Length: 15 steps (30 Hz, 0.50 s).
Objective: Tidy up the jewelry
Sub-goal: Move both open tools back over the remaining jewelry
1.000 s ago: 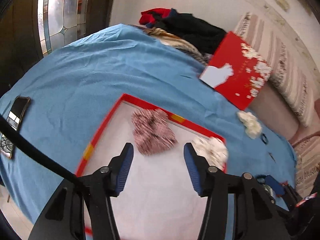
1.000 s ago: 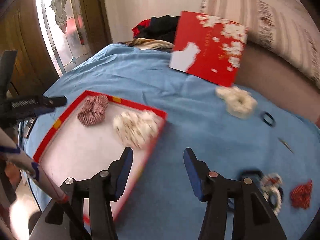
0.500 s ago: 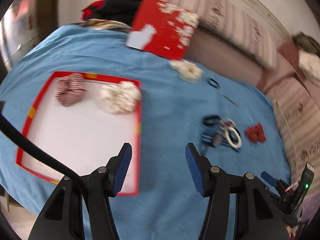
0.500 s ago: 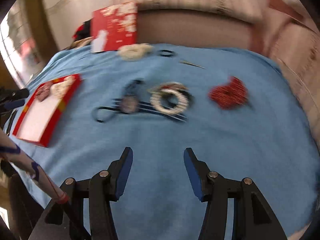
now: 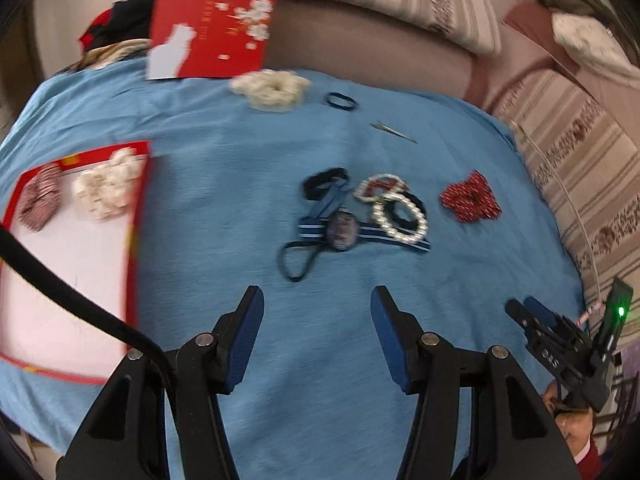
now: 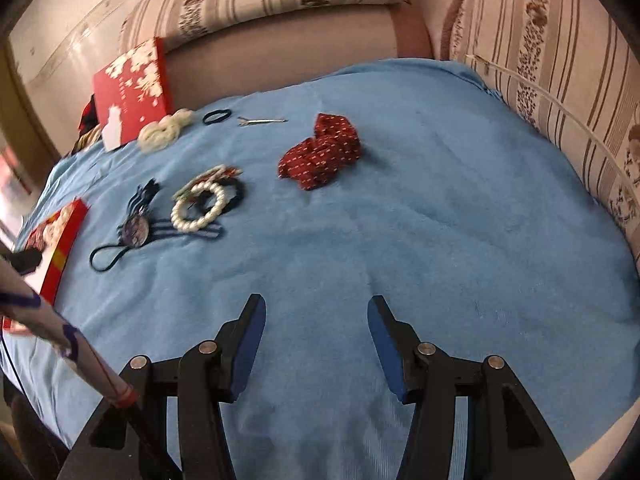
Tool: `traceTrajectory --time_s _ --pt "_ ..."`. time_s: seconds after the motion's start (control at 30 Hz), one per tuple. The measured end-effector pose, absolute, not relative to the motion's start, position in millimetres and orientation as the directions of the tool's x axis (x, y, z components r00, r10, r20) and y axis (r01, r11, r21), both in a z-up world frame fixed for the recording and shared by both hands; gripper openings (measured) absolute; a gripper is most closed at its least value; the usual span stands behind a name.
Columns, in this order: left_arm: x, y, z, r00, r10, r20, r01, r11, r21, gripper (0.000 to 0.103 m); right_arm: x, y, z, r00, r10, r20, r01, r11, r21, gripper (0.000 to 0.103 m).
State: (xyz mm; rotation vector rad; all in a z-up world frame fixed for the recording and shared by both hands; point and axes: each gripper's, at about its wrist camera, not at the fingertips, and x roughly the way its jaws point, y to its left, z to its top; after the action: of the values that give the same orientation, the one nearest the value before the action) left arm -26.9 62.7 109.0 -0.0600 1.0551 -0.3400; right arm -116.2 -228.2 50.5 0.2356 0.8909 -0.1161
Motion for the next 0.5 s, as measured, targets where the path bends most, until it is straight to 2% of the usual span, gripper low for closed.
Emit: traceTrajectory --time_s 0.23,0.5 --pt "-7 -1 79 0.381 -0.364 -0.85 0.375 0.901 -0.218 0.053 -74 -247 50 0.669 -0.013 -0.744 0.248 0.946 0.207 0.057" --pt "47 -38 52 0.307 -0.408 -0.86 0.333 0.892 -0.305 0.048 -22 -274 50 0.718 -0.023 -0.696 0.291 0.918 0.27 0.058"
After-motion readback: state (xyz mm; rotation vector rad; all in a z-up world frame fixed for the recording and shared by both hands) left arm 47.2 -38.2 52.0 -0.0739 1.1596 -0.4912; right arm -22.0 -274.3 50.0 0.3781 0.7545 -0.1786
